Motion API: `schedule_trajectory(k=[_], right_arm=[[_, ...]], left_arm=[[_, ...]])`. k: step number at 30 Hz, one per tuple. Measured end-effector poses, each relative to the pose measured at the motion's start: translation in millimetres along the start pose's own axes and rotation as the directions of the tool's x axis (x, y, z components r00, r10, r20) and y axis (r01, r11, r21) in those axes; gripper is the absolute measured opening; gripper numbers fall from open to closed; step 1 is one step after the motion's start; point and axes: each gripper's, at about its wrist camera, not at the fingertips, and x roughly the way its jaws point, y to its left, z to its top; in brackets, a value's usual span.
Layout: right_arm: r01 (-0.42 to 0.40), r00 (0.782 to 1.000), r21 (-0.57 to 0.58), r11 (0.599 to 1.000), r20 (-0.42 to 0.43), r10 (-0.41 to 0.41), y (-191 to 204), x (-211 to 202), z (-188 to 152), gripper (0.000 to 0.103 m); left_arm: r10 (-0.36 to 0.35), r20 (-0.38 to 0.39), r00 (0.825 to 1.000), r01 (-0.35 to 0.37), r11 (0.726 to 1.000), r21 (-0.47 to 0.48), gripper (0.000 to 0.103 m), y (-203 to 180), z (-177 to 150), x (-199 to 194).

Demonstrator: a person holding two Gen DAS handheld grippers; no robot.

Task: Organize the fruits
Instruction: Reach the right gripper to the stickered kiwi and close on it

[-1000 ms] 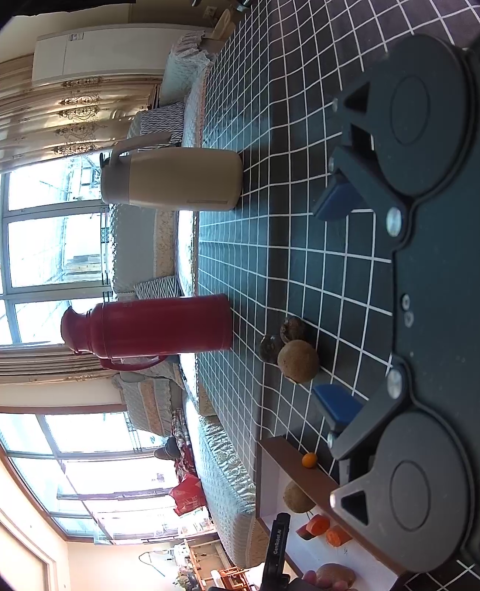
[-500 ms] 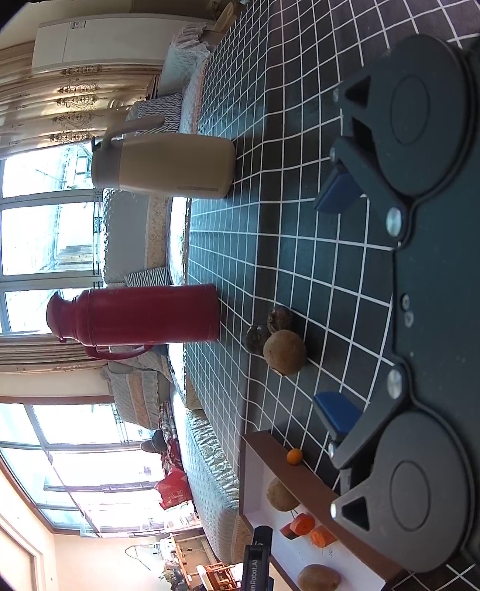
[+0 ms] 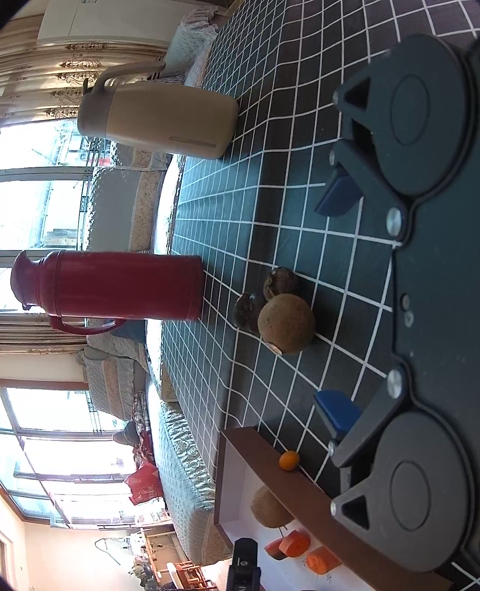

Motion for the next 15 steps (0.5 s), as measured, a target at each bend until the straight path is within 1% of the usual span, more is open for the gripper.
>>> schedule_trajectory(k=[3,7,9,12,15], right_arm=[[-0.003,1.000,-0.016,1.000,0.001,0.003,8,16,12,0.100],[-0.012,1.000,-0.038,0.999,-0.009,0.011,18,39,23,0.097],[-0.017,1.000,-0.050,0.999,-0.020,0.016,21,50,26,0.094],[-0.009,0.999,-0.079,0.997,-0.040,0.005,26,66,28,0.093],[0.008,0.997,-0.084,0.996,-0.069,-0.014,27,82,29,0.090]], left_arm=[[0.004,-0.001,1.000,-0.004,1.000,-0.002,0.103,-1,0,4],[0.005,-0.012,1.000,-0.005,1.000,-0.019,0.103,3,0,10],[0.007,-0.003,1.000,-0.007,1.000,-0.028,0.103,6,1,10],[0.009,-0.009,1.000,-0.010,0.999,-0.039,0.103,11,3,13],[0.016,-0.010,1.000,-0.016,0.998,-0.055,0.103,16,4,17]])
